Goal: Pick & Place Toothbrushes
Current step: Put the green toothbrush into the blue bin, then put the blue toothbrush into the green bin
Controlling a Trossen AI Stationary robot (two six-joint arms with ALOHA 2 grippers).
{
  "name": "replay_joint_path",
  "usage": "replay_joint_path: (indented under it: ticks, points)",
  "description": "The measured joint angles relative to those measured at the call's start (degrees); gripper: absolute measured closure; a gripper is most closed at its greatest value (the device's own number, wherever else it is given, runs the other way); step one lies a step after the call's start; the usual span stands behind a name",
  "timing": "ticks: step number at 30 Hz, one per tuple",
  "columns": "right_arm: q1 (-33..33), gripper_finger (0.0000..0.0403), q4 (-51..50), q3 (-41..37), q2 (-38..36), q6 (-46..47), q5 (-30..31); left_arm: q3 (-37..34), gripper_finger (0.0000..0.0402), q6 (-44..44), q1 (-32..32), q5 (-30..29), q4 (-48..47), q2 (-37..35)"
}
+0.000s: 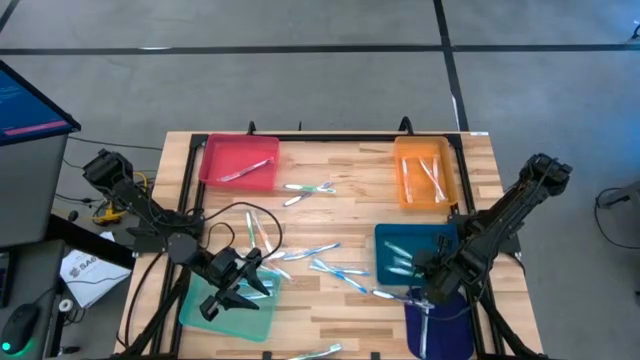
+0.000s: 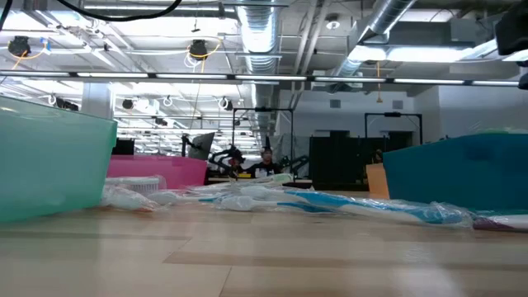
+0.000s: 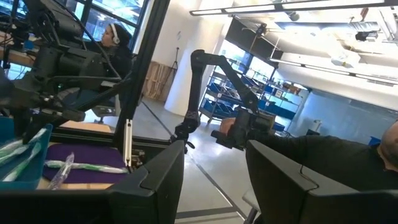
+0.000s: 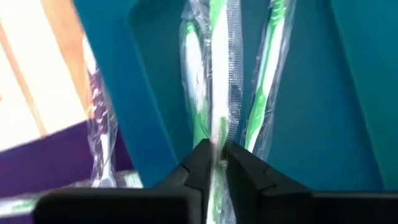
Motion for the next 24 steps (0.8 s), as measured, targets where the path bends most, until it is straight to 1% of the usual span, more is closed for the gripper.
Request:
replay_joint_path:
  ticks: [10,15,20,22,24]
  points:
    - [-2.9,0.0286,0.2,0.0,0.0,0.2,0.0,0.0,0.0234,0.0,0.0,0.0,0.0,0.0]
    - [-4.1,0.0244,-1.1,3.2,0.0,-3.2,1.1,0.0,0.0234,0.1,0.0,0.0,0.0,0.0]
    - [-5.8,0.0210,-1.1,10.2,0.0,-11.4,8.2,0.0,0.0234,1.2,0.1,0.0,0.0,0.0]
    - [-6.7,0.0203,-0.6,13.7,0.0,-15.5,13.0,0.0,0.0234,1.8,0.2,-0.1,0.0,0.0]
    - [-7.3,0.0198,1.5,17.2,0.0,-20.1,19.8,0.0,0.0234,1.8,0.2,-0.2,0.0,0.0]
